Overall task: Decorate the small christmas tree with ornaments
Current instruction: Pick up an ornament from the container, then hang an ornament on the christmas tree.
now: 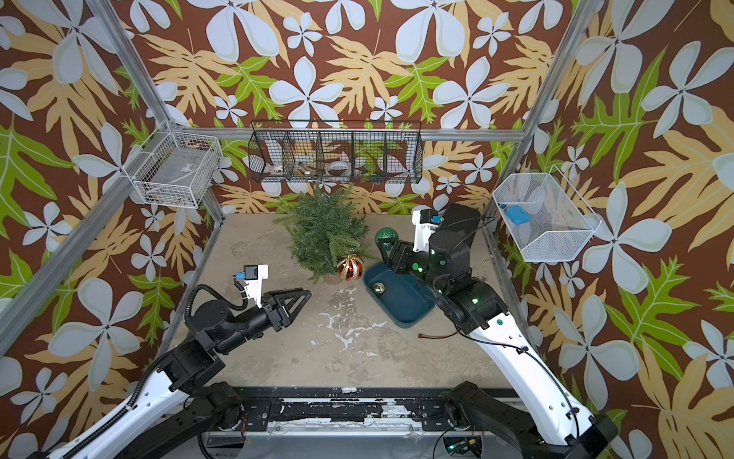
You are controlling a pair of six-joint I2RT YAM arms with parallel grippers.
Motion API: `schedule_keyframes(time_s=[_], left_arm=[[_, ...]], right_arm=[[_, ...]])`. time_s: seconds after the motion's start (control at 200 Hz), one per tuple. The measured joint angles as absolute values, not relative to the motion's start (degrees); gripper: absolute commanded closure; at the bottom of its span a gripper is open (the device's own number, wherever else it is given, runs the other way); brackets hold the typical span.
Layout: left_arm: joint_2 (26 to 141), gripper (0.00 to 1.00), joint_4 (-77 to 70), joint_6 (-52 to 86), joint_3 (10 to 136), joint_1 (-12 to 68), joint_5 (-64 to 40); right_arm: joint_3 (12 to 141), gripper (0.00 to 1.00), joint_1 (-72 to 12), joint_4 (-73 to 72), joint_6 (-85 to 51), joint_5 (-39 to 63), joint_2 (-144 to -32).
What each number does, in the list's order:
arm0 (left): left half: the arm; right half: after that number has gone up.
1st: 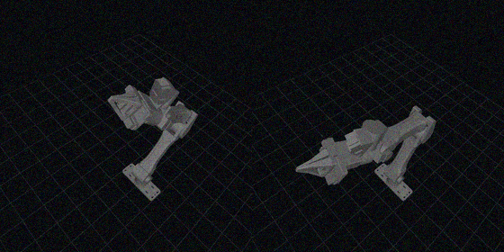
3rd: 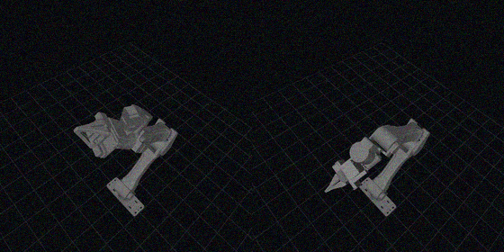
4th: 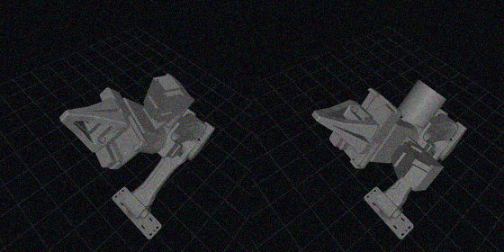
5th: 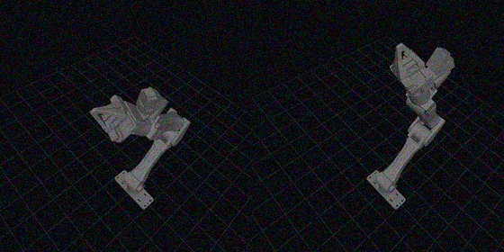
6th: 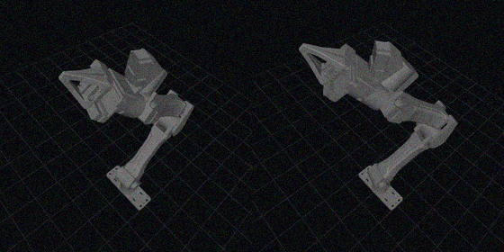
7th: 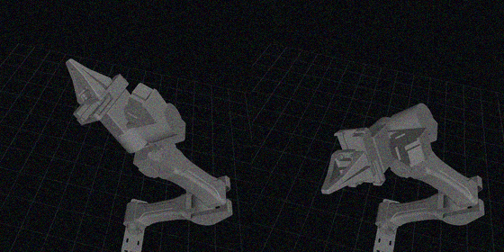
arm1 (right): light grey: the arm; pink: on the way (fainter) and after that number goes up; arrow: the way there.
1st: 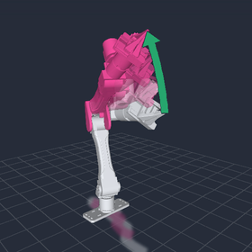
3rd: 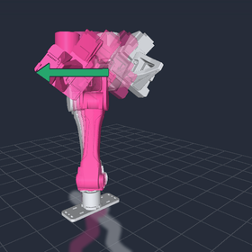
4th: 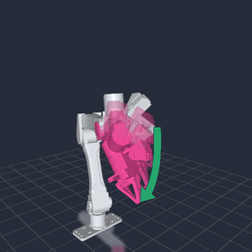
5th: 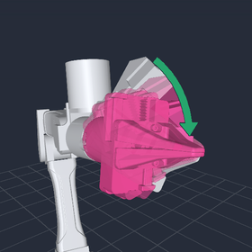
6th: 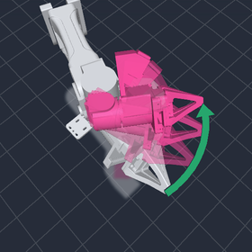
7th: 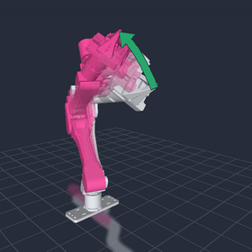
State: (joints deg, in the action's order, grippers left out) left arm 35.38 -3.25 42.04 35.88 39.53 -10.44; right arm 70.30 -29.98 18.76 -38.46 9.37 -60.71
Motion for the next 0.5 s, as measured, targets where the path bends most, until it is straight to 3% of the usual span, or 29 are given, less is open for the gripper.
schedule_keyframes(time_s=[0.22,0.5], left_arm=[[31.83,0.39,1.56,42.24,36.73,39.53,-2.81],[28.93,0.48,5.91,41.78,36.86,39.53,2.85]], right_arm=[[73.08,0.40,-35.70,15.68,-40.29,10.31,-63.40],[76.86,0.40,-43.42,11.11,-42.02,10.20,-69.87]])
